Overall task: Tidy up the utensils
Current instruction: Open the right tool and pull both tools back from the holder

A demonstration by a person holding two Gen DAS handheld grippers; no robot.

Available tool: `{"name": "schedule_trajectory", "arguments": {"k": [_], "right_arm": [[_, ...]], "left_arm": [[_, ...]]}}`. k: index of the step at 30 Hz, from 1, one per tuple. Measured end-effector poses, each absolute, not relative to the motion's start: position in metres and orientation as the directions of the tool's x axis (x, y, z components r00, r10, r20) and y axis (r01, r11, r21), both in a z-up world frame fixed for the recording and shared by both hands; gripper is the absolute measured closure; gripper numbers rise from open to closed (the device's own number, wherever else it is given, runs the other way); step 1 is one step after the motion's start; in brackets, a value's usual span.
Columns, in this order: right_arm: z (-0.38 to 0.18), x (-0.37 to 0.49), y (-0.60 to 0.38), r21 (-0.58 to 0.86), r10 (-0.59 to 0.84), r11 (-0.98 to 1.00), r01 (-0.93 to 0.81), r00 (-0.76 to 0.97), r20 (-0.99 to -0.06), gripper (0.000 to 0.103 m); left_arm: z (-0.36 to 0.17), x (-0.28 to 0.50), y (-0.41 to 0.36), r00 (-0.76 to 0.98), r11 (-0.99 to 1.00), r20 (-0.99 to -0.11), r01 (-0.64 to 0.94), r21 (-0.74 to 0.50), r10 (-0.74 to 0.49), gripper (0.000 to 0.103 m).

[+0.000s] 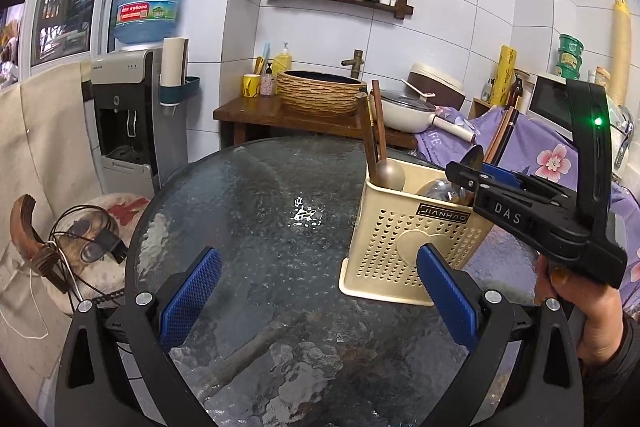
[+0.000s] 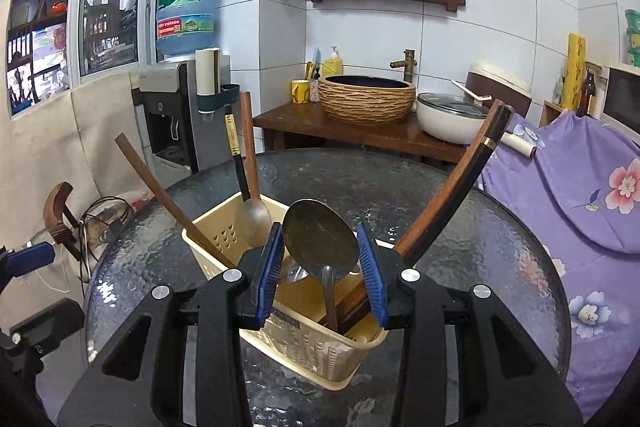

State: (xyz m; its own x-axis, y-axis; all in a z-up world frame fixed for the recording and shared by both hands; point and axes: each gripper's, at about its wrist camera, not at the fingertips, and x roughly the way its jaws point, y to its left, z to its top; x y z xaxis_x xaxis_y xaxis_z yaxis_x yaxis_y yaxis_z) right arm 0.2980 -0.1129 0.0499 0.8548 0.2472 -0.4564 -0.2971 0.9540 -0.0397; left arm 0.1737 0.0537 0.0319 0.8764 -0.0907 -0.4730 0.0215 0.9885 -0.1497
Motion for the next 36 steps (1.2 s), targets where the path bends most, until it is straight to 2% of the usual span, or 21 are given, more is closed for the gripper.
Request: {"name": "schedule_trajectory", "arguments": {"k": [4,6,7,11,12,13,14,21,23,27,31,33,36], "right_arm": [[0.047,0.298,-0.111,-0.055,0.241,0.953,-0.298,0.854,-0.461,0.065],[0.048,0.297,-0.111,-0.053,0.247,0.952,-0.302,0.856,-0.454,0.061],[0.049,0.296,-0.111,-0.056,0.247,0.951,-0.303,0.859,-0.448,0.055],[0.053,0.290,-0.110,-0.059,0.249,0.951,-0.303,0.867,-0.433,0.052],[0.055,0.288,-0.111,-0.051,0.254,0.951,-0.304,0.866,-0.430,0.048],[0.057,0.285,-0.112,-0.046,0.254,0.953,-0.301,0.868,-0.426,0.036],[0.059,0.282,-0.113,-0.041,0.252,0.955,-0.295,0.873,-0.417,0.029],[0.074,0.249,-0.121,-0.013,0.275,0.954,-0.300,0.889,-0.368,0.028],[0.075,0.238,-0.124,-0.003,0.276,0.955,-0.297,0.891,-0.359,0.016],[0.074,0.217,-0.131,0.018,0.280,0.956,-0.293,0.893,-0.351,0.016],[0.070,0.194,-0.134,-0.018,0.248,0.963,-0.268,0.912,-0.326,0.015],[0.066,0.183,-0.137,-0.044,0.221,0.968,-0.247,0.923,-0.314,0.008],[0.059,0.167,-0.143,-0.062,0.195,0.973,-0.223,0.934,-0.300,0.007]], "left_arm": [[0.031,0.173,0.052,0.875,0.989,-0.475,0.024,-0.147,-0.092,0.007],[0.031,0.174,0.052,0.875,0.988,-0.475,0.023,-0.150,-0.093,0.007],[0.031,0.173,0.052,0.875,0.988,-0.475,0.023,-0.151,-0.093,0.007],[0.031,0.173,0.051,0.875,0.988,-0.475,0.024,-0.151,-0.094,0.007],[0.031,0.173,0.050,0.875,0.988,-0.475,0.024,-0.152,-0.094,0.007],[0.031,0.173,0.051,0.875,0.988,-0.475,0.024,-0.153,-0.095,0.007],[0.031,0.173,0.050,0.874,0.988,-0.476,0.024,-0.155,-0.096,0.007],[0.027,0.167,0.052,0.874,0.984,-0.475,0.024,-0.175,-0.106,0.007],[0.027,0.163,0.050,0.878,0.984,-0.468,0.024,-0.174,-0.104,0.007],[0.026,0.158,0.048,0.881,0.986,-0.461,0.031,-0.167,-0.106,0.007],[0.025,0.149,0.047,0.887,0.986,-0.448,0.036,-0.166,-0.108,0.007],[0.024,0.145,0.047,0.892,0.986,-0.441,0.033,-0.162,-0.103,0.007],[0.024,0.135,0.047,0.907,0.987,-0.411,0.032,-0.156,-0.095,0.007]]}}
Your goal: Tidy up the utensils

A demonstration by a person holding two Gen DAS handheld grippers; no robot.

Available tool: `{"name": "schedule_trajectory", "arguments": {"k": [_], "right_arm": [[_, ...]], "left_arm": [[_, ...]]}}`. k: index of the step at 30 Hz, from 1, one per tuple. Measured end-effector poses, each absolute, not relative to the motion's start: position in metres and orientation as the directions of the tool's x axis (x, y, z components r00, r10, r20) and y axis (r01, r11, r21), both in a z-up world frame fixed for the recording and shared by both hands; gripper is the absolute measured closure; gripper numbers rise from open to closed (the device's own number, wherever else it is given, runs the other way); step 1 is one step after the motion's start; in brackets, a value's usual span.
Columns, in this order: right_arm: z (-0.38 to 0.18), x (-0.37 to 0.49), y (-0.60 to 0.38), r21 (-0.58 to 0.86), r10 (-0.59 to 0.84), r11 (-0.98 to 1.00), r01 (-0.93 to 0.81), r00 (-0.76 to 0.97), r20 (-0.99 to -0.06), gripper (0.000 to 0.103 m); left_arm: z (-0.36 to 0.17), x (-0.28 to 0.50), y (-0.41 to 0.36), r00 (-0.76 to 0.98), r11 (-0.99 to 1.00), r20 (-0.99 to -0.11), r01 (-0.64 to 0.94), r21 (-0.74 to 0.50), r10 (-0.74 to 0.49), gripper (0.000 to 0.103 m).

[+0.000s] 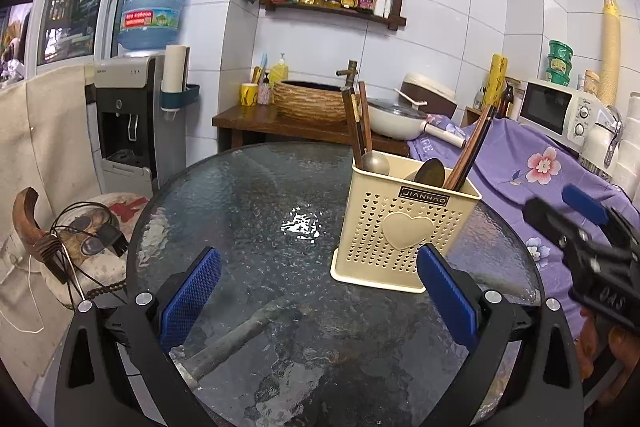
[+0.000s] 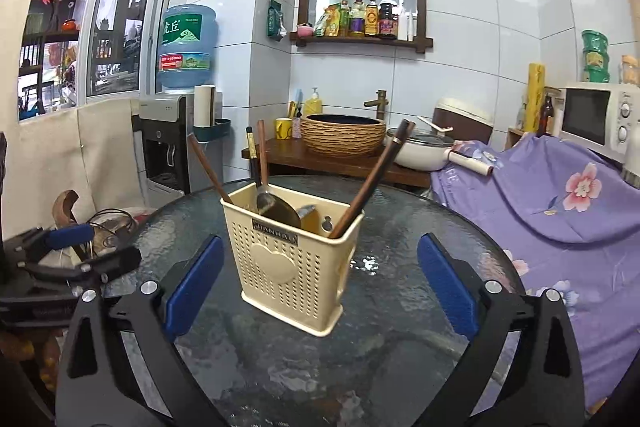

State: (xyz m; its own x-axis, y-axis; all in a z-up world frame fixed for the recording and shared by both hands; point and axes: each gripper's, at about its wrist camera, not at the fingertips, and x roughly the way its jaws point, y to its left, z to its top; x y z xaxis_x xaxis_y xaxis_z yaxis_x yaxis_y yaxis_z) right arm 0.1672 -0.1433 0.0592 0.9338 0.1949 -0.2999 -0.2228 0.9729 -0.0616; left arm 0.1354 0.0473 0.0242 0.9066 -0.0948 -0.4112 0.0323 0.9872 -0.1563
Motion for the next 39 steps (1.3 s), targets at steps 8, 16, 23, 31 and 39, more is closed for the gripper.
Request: {"name": "schedule_trajectory", "arguments": {"k": [8,16,23,31,39], "right_arm": [[0.031,0.127,-0.160,0.002,0.202,0.978,-0.210,0.937,-0.285,0.006],[0.008,0.089,-0.167,-0.036,0.179,0.980,-0.194,0.950,-0.256,0.006],[0.002,0.072,-0.170,-0.051,0.186,0.978,-0.205,0.951,-0.248,0.006],[-0.007,0.064,-0.178,-0.043,0.169,0.982,-0.186,0.949,-0.266,0.006],[-0.007,0.065,-0.179,-0.048,0.168,0.981,-0.187,0.950,-0.262,0.006]], "left_arm": [[0.017,0.101,0.040,0.946,0.990,-0.311,0.046,-0.134,-0.086,0.007],[0.011,0.070,0.030,0.966,0.992,-0.244,0.063,-0.112,-0.089,0.007],[0.009,0.049,0.017,0.976,0.998,-0.206,0.064,-0.027,-0.068,0.007],[0.007,0.046,0.024,0.977,0.998,-0.205,0.055,-0.041,-0.062,0.007],[0.006,0.045,0.023,0.977,0.997,-0.203,0.061,-0.039,-0.068,0.007]]}}
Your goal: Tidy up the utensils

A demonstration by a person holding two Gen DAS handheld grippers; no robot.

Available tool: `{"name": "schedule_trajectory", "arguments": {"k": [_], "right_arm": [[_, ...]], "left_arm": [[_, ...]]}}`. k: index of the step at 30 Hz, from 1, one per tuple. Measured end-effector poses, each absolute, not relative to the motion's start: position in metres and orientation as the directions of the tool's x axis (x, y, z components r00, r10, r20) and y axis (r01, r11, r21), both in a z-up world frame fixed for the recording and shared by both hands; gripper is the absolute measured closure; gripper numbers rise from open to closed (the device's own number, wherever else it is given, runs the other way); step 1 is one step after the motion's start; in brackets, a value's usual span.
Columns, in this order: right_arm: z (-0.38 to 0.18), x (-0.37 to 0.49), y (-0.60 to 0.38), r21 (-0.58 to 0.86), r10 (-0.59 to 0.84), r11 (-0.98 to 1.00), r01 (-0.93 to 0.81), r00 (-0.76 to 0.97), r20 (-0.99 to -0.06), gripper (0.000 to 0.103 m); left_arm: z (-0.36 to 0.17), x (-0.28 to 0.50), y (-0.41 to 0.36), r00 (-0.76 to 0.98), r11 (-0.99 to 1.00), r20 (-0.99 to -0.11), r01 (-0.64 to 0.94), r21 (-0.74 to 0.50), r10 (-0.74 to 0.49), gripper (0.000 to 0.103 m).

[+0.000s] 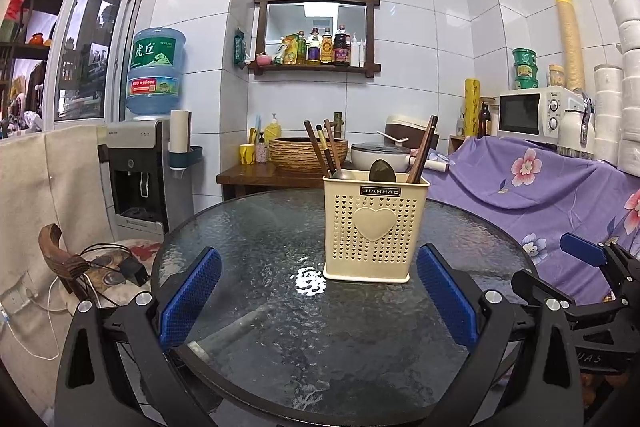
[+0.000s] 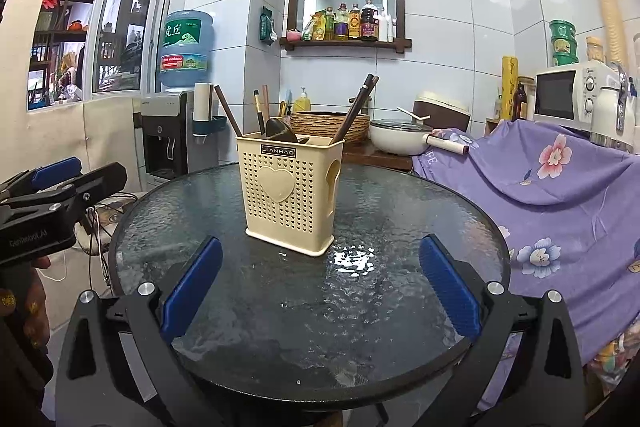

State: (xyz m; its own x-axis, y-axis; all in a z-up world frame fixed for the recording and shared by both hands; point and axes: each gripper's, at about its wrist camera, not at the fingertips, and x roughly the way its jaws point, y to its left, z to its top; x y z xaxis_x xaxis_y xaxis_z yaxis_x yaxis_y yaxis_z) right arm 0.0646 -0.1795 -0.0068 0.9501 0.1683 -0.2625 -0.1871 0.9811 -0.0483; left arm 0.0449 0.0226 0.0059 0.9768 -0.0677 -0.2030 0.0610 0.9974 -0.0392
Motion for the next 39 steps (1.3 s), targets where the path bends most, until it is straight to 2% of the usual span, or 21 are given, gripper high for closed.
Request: {"name": "schedule_trajectory", "arguments": {"k": [39], "right_arm": [[-0.0100,0.0666,-0.1795,-0.036,0.161,0.983,-0.178,0.947,-0.279,0.006]], "left_arm": [[0.0069,0.0463,0.0261,0.975,0.997,-0.211,0.059,-0.057,-0.070,0.007]]}}
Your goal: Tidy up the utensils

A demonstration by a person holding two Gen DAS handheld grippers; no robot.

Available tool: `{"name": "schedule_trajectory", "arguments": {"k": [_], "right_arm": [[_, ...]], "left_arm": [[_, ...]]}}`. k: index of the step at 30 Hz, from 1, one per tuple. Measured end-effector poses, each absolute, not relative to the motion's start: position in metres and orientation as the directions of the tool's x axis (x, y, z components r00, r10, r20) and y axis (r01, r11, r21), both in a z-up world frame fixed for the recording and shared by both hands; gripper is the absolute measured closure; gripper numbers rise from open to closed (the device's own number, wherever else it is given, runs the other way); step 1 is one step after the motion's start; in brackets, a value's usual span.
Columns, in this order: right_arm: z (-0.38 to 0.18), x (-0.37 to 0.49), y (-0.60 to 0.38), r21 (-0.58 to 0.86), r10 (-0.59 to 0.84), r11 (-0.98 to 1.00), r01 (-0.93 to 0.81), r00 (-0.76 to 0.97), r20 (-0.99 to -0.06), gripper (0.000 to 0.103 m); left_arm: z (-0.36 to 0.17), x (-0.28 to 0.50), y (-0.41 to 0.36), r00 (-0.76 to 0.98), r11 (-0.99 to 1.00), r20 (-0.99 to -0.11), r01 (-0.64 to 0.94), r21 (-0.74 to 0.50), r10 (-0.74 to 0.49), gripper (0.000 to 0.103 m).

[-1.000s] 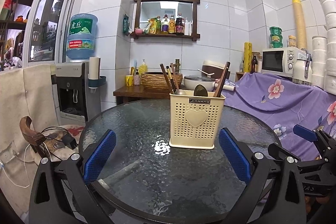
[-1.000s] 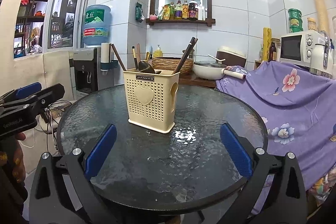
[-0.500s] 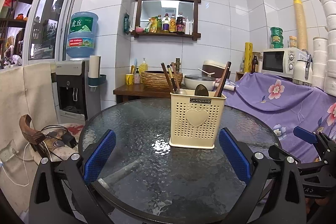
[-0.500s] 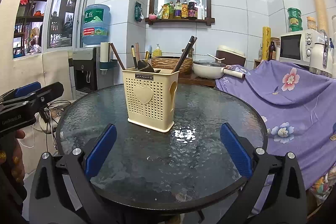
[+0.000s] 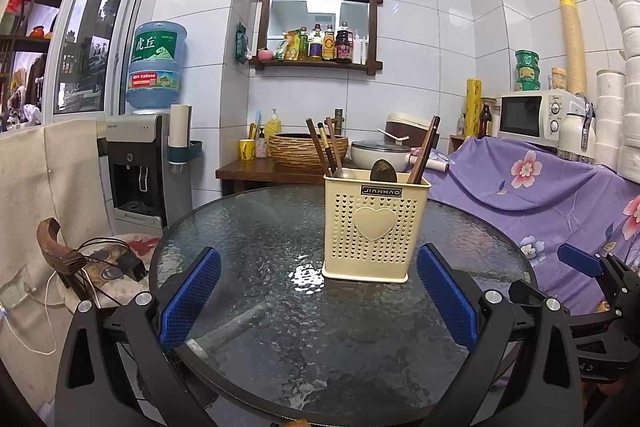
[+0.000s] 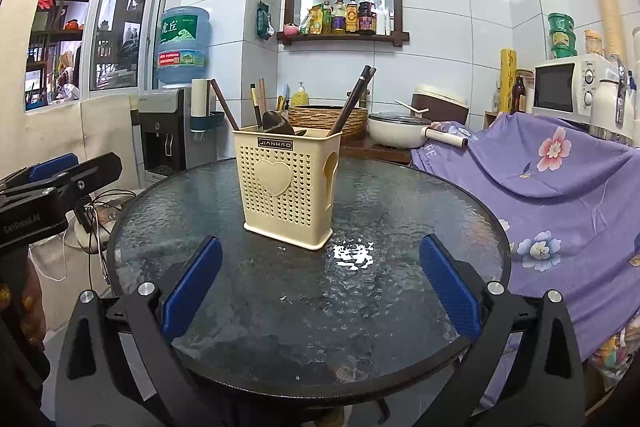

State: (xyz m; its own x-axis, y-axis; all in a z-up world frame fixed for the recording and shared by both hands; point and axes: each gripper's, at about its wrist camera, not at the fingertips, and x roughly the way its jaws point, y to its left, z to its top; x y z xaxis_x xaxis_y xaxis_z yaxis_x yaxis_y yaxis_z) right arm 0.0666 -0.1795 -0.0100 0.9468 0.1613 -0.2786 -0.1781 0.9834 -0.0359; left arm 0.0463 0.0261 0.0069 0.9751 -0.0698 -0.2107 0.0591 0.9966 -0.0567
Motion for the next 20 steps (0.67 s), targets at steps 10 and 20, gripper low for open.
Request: {"name": "schedule_trajectory", "arguments": {"k": [10,20], "right_arm": [[-0.0126,0.0666,-0.1799,-0.035,0.159,0.984,-0.176,0.946,-0.283,0.006],[-0.0150,0.0659,-0.1793,-0.034,0.158,0.984,-0.175,0.944,-0.288,0.006]], "left_arm": [[0.0082,0.0413,0.0231,0.984,0.999,-0.173,0.042,-0.030,-0.047,0.007],[0.0078,0.0482,0.0286,0.971,0.996,-0.233,0.046,-0.073,-0.062,0.007]]}}
